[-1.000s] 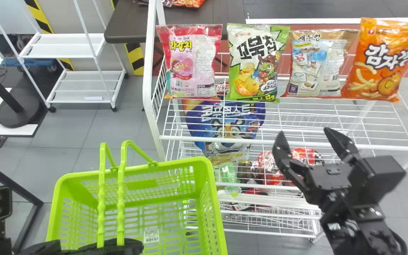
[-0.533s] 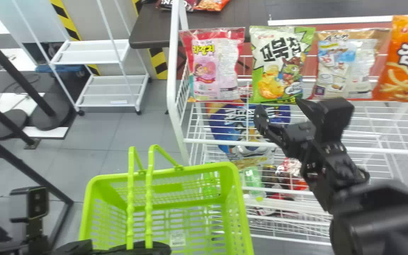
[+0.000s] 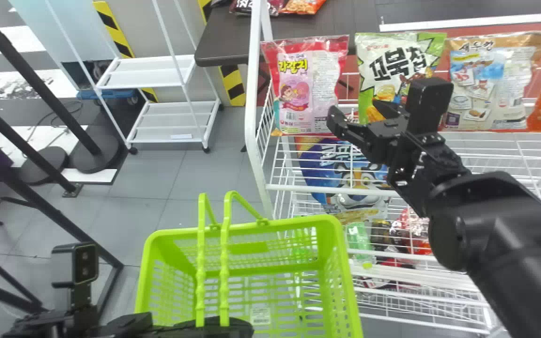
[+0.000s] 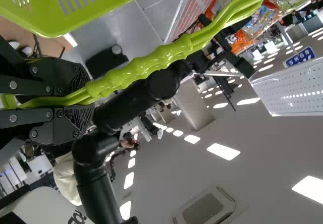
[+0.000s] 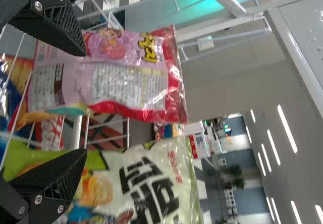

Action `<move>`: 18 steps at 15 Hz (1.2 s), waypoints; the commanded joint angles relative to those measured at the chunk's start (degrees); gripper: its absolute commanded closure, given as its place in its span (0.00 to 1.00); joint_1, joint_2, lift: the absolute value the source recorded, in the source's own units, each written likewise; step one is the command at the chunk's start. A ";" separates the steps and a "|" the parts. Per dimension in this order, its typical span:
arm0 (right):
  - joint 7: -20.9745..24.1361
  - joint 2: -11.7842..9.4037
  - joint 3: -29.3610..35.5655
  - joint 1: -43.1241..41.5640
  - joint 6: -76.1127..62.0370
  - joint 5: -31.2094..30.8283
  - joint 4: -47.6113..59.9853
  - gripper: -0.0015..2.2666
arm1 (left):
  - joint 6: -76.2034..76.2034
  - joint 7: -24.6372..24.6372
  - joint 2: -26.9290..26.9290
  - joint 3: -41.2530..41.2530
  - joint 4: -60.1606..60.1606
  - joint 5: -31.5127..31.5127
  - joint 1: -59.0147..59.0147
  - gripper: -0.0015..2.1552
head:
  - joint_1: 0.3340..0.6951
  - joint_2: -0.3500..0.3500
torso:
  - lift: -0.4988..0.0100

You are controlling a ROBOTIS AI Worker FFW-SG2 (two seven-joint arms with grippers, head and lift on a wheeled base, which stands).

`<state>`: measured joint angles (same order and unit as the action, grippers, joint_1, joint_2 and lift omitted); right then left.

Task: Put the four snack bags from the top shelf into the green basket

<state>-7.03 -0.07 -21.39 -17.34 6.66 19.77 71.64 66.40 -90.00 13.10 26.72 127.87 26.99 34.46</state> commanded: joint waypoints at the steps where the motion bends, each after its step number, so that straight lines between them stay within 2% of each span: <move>1: -0.44 0.12 -1.46 -3.23 -3.18 0.36 -5.37 0.07 | 0.01 -0.57 -0.09 -0.09 0.01 0.17 0.08 1.00 | 1.00 0.85 | 0.98; 5: -1.05 0.12 -2.96 -10.79 -8.98 0.18 -18.29 0.07 | -0.17 -0.57 0.00 -0.09 0.01 0.44 0.43 1.00 | 1.00 0.83 | 0.98; 11: -8.88 0.12 -3.22 -16.41 -8.81 0.54 -27.16 0.07 | -0.52 -0.57 0.00 0.00 0.27 0.96 1.49 1.00 | 1.00 0.81 | 0.98; 14: -15.64 0.12 -3.31 -18.08 -8.98 2.82 -29.98 0.08 | -0.70 -0.57 0.00 0.00 0.71 1.05 2.10 1.00 | 1.00 0.83 | 0.98; 16: -16.00 0.12 -4.10 -18.35 -8.98 2.82 -30.33 0.09 | -1.22 -0.57 0.00 0.17 0.97 1.05 2.90 1.00 | 1.00 0.84 | 0.98; 17: -16.70 0.12 -4.45 -18.79 -8.98 2.73 -30.77 0.12 | -1.58 -0.57 0.00 0.26 1.33 1.14 3.34 1.00 | 1.00 0.84 | 0.98; 18: -17.93 0.12 -4.80 -19.49 -8.98 2.73 -31.73 0.21 | -1.75 -0.57 0.00 0.35 1.41 1.31 3.60 1.00 | 1.00 0.84 | 0.98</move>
<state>-24.28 0.00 -25.73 -36.05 -2.32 22.56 40.88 64.99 -90.00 13.10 26.96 129.02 28.13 37.61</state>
